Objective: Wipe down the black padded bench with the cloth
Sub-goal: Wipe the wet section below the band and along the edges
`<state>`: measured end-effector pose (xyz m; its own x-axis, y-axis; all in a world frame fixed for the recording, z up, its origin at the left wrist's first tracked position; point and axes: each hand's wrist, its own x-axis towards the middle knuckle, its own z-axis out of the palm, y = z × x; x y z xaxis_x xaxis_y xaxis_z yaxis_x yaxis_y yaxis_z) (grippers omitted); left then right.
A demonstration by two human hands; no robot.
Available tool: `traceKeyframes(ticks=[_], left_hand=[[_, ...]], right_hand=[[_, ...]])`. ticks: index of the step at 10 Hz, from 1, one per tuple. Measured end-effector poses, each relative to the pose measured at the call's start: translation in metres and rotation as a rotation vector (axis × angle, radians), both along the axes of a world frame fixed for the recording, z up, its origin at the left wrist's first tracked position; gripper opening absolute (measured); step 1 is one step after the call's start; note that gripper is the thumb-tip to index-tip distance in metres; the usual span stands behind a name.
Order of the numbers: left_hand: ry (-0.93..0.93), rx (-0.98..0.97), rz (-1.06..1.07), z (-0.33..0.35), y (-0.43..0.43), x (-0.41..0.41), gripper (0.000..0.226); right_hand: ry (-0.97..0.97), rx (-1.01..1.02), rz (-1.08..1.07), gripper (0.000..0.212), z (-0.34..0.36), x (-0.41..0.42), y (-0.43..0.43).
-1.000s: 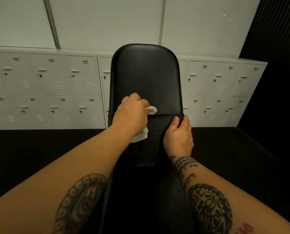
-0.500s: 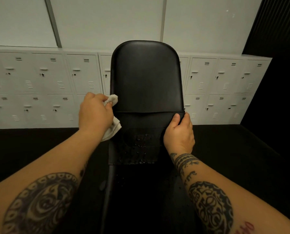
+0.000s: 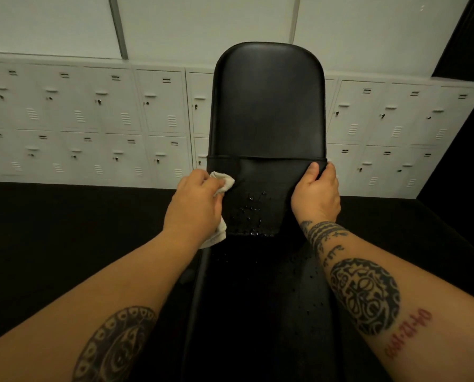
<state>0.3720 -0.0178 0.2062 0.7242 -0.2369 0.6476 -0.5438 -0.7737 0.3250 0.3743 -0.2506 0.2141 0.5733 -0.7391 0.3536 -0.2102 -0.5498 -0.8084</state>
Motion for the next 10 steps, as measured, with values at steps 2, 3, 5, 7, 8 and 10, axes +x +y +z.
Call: traceKeyframes(ticks=[2,3,5,7,8,10], left_hand=[[0.085,0.027,-0.032,-0.007,0.018,-0.009,0.018],[0.106,-0.095,0.082,0.011,0.005,0.007,0.020],[0.035,0.030,0.019,-0.001,0.002,0.007,0.017],[0.129,0.202,-0.063,-0.031,0.025,-0.022,0.020],[0.188,0.313,-0.167,-0.030,0.037,-0.027,0.024],[0.281,0.184,-0.057,0.024,0.016,-0.018,0.017]], right_hand=[[-0.007,0.003,0.000,0.059,-0.001,-0.001,0.000],[-0.014,0.008,0.007,0.060,-0.002,-0.002,-0.001],[-0.007,0.001,0.018,0.060,-0.002,0.000,-0.003],[0.003,0.009,0.023,0.059,0.000,-0.003,0.000],[-0.003,0.007,0.022,0.059,0.000,-0.004,0.001],[0.006,0.014,0.021,0.059,0.001,-0.006,0.001]])
